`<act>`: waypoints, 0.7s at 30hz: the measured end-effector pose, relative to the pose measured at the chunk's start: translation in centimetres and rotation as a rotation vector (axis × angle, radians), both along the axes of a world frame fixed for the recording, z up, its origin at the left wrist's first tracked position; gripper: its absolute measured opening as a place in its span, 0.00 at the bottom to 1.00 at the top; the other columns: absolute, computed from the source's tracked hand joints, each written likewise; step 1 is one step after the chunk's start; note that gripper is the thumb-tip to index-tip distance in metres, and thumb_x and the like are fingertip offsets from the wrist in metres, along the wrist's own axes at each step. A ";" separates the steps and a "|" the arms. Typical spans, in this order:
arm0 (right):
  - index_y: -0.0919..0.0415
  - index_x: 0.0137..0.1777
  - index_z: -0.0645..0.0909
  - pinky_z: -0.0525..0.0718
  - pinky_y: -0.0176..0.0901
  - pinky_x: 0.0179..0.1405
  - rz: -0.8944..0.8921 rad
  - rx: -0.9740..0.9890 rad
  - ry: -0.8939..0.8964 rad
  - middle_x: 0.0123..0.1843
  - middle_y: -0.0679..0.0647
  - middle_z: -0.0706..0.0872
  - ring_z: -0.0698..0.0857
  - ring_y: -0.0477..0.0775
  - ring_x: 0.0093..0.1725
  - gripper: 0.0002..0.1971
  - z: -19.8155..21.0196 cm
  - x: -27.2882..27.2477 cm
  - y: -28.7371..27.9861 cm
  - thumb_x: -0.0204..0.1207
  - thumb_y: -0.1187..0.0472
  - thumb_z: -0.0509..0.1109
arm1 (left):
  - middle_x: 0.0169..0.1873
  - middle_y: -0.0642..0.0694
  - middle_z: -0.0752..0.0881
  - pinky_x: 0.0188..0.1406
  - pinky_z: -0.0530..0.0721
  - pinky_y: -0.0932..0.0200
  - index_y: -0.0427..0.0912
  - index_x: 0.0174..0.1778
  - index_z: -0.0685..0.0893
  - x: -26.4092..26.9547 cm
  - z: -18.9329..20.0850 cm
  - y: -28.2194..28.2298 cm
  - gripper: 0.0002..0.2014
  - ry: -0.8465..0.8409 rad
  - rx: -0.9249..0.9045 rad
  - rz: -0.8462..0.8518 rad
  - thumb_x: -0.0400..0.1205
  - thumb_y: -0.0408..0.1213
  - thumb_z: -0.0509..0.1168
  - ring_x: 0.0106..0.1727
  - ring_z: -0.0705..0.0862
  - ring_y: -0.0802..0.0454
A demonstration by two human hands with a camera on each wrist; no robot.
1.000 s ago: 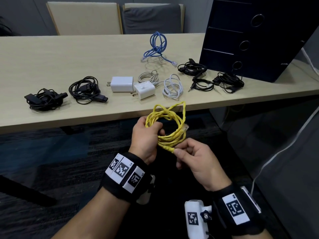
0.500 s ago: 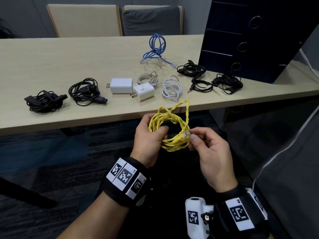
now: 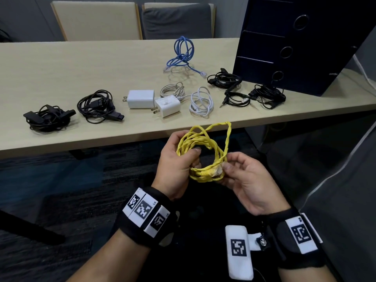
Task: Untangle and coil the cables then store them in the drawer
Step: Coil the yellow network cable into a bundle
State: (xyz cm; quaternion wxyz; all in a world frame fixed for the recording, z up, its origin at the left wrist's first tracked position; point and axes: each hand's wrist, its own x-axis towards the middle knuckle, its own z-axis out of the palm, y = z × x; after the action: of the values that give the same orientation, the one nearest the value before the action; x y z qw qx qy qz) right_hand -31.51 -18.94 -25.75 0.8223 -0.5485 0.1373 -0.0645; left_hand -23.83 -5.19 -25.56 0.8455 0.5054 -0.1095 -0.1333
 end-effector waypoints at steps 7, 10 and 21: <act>0.65 0.40 0.76 0.85 0.46 0.33 -0.054 -0.154 0.078 0.33 0.59 0.82 0.84 0.52 0.32 0.11 0.2 0.4 0.3 0.77 0.80 0.63 | 0.33 0.48 0.82 0.23 0.75 0.60 0.46 0.50 0.80 -0.2 -0.4 -0.6 0.17 -0.104 0.248 0.111 0.77 0.18 0.64 0.24 0.76 0.56; 0.63 0.40 0.77 0.84 0.46 0.33 -0.085 -0.170 0.059 0.34 0.59 0.82 0.82 0.53 0.33 0.11 0.1 0.3 0.4 0.76 0.80 0.64 | 0.32 0.49 0.82 0.23 0.75 0.60 0.47 0.49 0.80 -0.2 -0.5 -0.9 0.17 -0.076 0.289 0.172 0.78 0.18 0.63 0.25 0.76 0.56; 0.68 0.58 0.79 0.89 0.42 0.39 0.079 0.119 -0.085 0.50 0.60 0.87 0.88 0.53 0.42 0.18 -0.2 -0.3 -0.3 0.67 0.77 0.67 | 0.28 0.49 0.78 0.23 0.72 0.63 0.43 0.49 0.79 0.6 -0.2 -0.7 0.16 0.129 0.197 0.163 0.79 0.16 0.58 0.22 0.71 0.58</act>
State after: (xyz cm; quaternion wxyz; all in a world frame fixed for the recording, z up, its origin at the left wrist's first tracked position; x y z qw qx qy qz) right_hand -31.77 -19.20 -25.90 0.8604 -0.5004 0.0841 -0.0470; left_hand -23.23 -5.84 -25.77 0.8050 0.5836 0.0000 -0.1063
